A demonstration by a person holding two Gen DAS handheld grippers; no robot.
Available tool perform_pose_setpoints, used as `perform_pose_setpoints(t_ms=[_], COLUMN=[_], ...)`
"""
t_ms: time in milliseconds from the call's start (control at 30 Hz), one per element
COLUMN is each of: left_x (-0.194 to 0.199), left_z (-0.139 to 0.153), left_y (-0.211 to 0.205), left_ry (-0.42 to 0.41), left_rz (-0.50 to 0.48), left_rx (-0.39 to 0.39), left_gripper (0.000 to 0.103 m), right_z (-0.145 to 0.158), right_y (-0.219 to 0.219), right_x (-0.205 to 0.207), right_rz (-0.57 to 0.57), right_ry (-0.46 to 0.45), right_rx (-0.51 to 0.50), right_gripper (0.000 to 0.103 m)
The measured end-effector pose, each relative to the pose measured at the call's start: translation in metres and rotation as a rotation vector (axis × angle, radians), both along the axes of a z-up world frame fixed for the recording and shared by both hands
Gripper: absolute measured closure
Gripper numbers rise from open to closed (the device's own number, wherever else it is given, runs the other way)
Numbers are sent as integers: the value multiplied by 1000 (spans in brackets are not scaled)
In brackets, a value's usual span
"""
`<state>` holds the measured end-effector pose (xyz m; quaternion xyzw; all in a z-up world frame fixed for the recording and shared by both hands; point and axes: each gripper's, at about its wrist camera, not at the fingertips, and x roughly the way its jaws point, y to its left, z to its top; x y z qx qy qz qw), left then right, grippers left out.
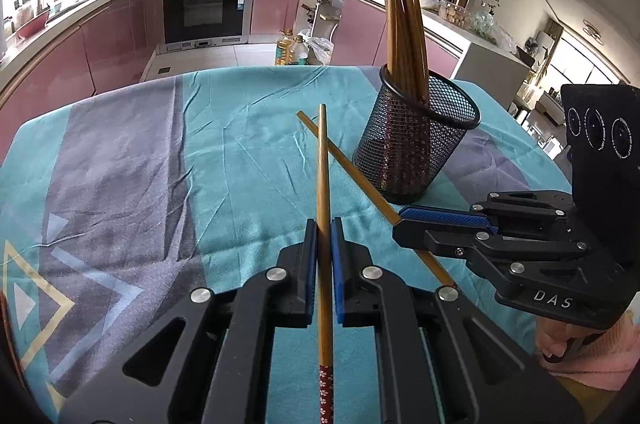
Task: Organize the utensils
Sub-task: 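Lift both held chopsticks upright and carry them toward the mesh cup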
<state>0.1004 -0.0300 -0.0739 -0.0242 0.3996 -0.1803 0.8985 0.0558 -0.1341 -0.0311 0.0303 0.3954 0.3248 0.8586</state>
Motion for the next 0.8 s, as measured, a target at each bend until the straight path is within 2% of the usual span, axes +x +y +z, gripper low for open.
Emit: perform_pose_setpoints(t_ms=[800], left_x=[-21], left_z=[33], left_y=[4], left_ry=[-83], left_rz=[-24], left_rx=[-54], left_gripper=[96], right_z=[33], right_y=[-23], right_x=[-13], right_rz=[-54], right_ry=[-108], right_rx=[49], right_gripper=[97])
